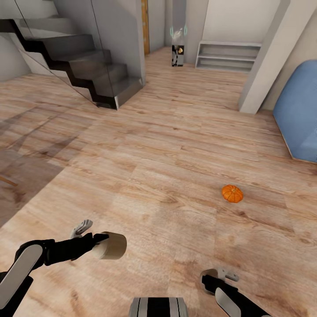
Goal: Place each of the two pumpkins and all three candles from the living room inside a cabinet in the living room (use any cabinet), then make sure every cabinet is closed, and position the cauldron so it is next to a table in the living room.
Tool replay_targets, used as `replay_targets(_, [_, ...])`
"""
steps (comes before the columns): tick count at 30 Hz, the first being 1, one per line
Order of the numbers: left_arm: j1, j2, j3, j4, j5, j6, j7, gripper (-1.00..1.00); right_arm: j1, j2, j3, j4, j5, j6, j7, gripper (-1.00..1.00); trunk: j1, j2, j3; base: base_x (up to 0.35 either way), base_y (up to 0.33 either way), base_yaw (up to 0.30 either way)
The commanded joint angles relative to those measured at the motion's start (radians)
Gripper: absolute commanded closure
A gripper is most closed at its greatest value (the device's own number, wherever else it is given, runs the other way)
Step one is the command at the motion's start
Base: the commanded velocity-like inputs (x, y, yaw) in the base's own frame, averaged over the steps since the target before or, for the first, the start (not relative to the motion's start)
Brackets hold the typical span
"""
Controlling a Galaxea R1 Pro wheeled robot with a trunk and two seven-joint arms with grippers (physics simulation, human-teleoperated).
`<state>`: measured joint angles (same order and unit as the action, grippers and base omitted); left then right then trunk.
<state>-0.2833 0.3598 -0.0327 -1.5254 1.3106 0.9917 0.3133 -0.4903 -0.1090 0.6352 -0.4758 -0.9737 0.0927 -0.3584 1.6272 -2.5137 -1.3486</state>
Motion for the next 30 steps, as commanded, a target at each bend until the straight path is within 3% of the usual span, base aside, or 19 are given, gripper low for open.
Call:
replay_targets(1, [-0.001, 0.001, -0.001, -0.001, 0.010, 0.001, 0.010, 1.00, -0.001, -0.001, 0.008, -0.003, -0.005, 0.004, -0.008, 1.00, 0.000, 0.000, -0.001, 0.000, 0.000, 0.000])
replay_targets(23, [-0.001, 0.001, 0.000, 0.001, 0.010, 0.001, 0.010, 1.00, -0.001, -0.001, 0.008, -0.003, -0.005, 0.004, -0.008, 1.00, -0.001, 0.000, 0.003, 0.000, 0.000, 0.000])
replay_targets(30, [-0.001, 0.001, -0.002, 0.003, 0.010, 0.001, 0.010, 1.00, -0.001, -0.001, 0.008, -0.004, -0.004, 0.004, -0.008, 1.00, -0.004, 0.002, 0.030, 0.000, 0.000, 0.000])
